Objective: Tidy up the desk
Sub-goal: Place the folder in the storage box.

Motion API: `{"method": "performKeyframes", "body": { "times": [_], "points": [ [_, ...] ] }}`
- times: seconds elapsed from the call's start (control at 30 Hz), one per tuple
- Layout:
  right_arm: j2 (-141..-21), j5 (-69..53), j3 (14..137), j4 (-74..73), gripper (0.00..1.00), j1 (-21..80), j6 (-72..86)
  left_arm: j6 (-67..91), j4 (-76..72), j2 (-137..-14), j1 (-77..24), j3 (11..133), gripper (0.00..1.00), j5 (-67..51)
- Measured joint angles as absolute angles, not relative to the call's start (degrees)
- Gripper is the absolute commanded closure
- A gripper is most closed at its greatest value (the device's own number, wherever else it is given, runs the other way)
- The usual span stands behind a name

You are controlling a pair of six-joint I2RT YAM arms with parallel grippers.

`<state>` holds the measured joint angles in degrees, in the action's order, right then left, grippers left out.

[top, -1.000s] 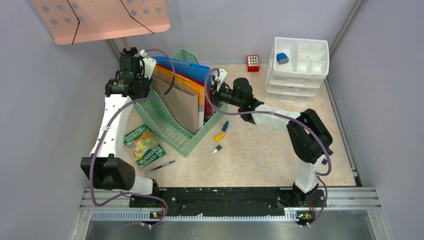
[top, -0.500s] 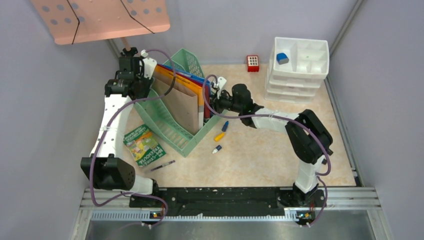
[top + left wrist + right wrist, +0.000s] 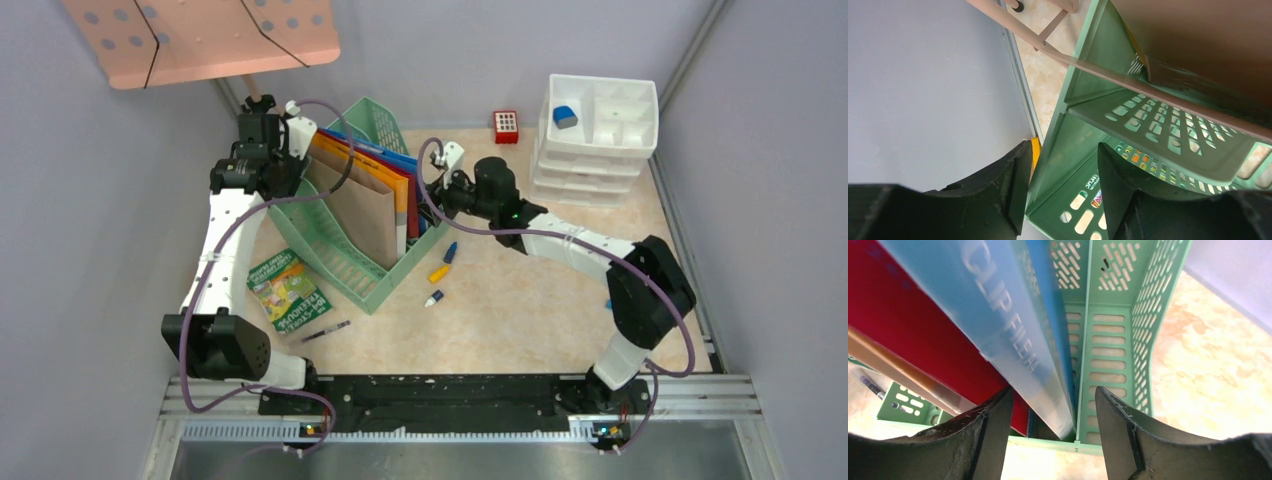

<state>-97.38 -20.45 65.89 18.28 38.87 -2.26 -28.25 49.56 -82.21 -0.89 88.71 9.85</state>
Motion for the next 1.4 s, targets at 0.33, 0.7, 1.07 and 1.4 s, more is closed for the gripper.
{"method": "performKeyframes", "body": {
  "times": [0.33, 0.7, 1.07, 1.4],
  "points": [
    [-89.9, -17.0, 68.6, 8.7, 0.33, 37.3, -3.2, -30.5, 49.2, -81.1, -0.9, 87.8, 0.42, 8.9],
    [-82.0, -18.7, 68.6, 1.9, 0.32, 26.6, -2.9, -30.5, 50.6, -80.1, -0.9, 89.7, 0.25, 7.1],
    [-73.8, -20.1, 68.6, -4.4, 0.22, 19.9, -3.4, -24.9, 48.2, -75.8, -0.9, 89.9, 0.12, 7.3],
    [-73.0, -18.8, 68.6, -12.4, 0.01, 12.8, -3.5, -13.9, 44.7, -66.3, -0.9, 87.4, 0.02, 3.7]
  ]
}}
